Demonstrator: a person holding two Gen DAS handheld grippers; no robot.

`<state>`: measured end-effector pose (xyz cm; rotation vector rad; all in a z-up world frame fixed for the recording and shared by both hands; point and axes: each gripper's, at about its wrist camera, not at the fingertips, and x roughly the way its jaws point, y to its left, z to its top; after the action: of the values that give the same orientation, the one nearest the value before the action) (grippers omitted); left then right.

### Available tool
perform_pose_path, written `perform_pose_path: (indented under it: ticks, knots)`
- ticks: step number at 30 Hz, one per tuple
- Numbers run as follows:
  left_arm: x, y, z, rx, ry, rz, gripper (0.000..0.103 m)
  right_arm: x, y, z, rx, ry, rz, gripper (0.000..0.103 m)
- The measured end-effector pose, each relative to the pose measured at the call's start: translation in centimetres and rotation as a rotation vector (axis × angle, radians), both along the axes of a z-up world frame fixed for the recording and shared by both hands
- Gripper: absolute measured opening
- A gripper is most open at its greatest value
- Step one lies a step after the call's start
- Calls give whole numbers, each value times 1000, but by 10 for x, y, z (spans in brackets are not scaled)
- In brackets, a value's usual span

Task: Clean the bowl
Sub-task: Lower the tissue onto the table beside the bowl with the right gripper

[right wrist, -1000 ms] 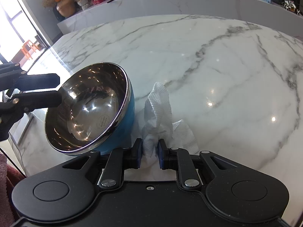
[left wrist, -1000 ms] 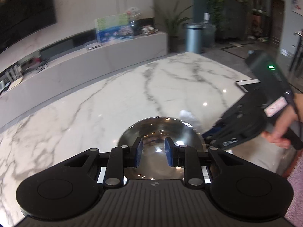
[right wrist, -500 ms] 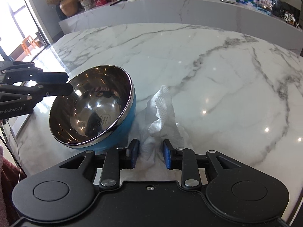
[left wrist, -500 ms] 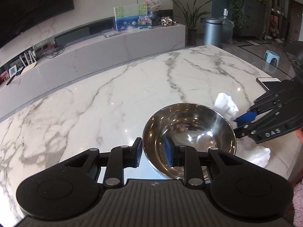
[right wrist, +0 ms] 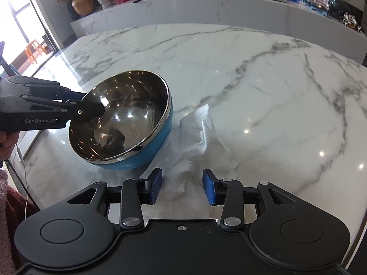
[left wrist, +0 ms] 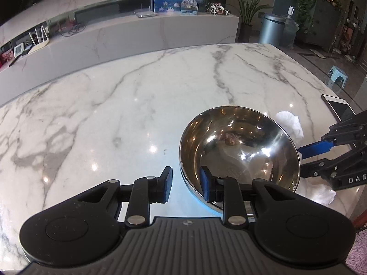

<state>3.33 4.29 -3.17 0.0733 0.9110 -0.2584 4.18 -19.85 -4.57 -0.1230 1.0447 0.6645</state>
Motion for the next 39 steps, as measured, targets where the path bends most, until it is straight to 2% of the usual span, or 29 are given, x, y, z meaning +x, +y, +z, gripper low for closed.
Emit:
perform_pose_path:
  ticks: [7,8,9,14,20,23,28,39]
  knots:
    - [2,-8,-9,21,33,10,16,-1,7,-10,-4,16,9,38]
    - [2,-9,-10,27,35,15,15,-1,7,-11,-2,17,6,33]
    - [3,-10,-10,35,37,20,14,-1,7,-11,4,22,6,22]
    - [2,-17,-10,72,36,43,13,-8,14,-8,-21,-14,39,14]
    - [2,-23,-10,103,27,57,15,-10,9,3,19,-17,47,13]
    - [2,-23,-9,105,29,58,15,-9,-2,15,73,9,40,13]
    - [3,-25,-9,113,30,57,15,-17,-2,30,98,-11,77,13]
    - [3,-27,-10,133,23,51,16,-12,7,20,83,-40,109,13]
